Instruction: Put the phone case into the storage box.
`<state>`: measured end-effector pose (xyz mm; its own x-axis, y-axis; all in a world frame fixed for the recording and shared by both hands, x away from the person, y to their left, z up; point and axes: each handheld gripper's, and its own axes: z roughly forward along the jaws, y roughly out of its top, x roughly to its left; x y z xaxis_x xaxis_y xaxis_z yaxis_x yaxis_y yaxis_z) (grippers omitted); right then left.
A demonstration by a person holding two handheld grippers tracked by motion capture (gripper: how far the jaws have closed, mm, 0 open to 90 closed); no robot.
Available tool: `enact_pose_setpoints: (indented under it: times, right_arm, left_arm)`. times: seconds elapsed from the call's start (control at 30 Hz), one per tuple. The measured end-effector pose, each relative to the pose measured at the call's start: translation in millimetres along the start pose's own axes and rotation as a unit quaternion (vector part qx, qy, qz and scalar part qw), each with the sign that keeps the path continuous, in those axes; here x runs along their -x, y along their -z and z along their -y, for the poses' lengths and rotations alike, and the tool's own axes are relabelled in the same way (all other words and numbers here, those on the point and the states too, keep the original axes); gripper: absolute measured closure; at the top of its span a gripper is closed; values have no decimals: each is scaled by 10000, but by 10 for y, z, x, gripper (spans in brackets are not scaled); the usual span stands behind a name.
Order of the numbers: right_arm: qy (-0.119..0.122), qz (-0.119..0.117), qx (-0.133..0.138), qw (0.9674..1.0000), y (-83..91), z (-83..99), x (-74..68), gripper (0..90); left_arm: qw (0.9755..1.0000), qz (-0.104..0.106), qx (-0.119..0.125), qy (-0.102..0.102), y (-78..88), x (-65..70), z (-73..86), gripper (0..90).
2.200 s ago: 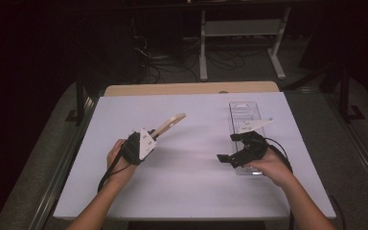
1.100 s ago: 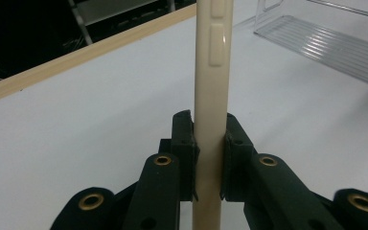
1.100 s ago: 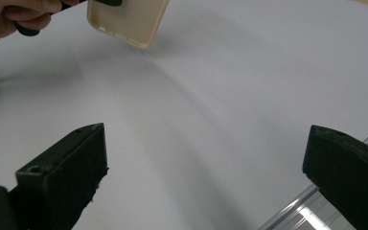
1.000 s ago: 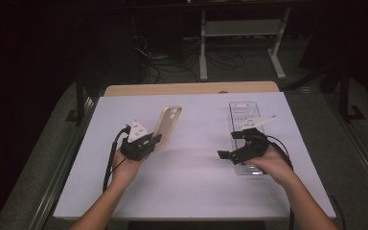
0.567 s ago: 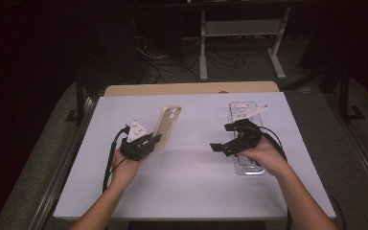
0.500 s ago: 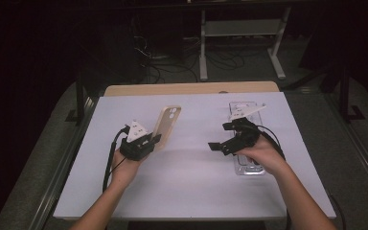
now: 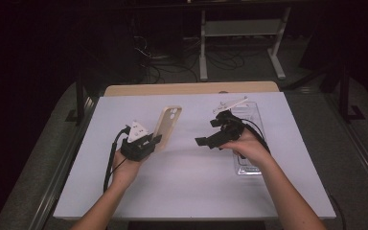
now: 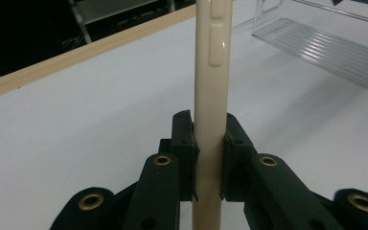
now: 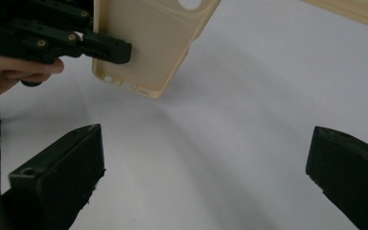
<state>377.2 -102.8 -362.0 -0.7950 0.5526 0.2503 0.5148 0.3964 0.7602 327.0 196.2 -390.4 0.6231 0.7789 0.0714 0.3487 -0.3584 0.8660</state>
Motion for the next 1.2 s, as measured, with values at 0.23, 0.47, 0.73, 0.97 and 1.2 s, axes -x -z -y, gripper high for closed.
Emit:
enact_pose_setpoints:
  times: [0.23, 0.47, 0.73, 0.97, 1.2]
  right_arm:
    - [-34, 71, -25, 10000, -158, -49, -10, 0]
    - [-168, 30, -4, 9999, -284, -64, -13, 0]
    - [-330, -17, 85, 9994, -358, -26, 3, 0]
    - [-493, -80, 223, 9985, -384, -11, 35, 0]
    - [-758, -235, 425, 9959, -428, 10, 56, 0]
  left_arm:
    - [10000, 15, -3, 63, -21, 1, 10, 791]
    - [9999, 2, -2, 132, -8, -2, 0, 791]
    - [9998, -28, 17, 195, -13, 10, 1, 791]
    - [9998, -14, 13, 207, -44, 39, 11, 791]
    - [9996, -5, 57, 261, -47, 50, 10, 791]
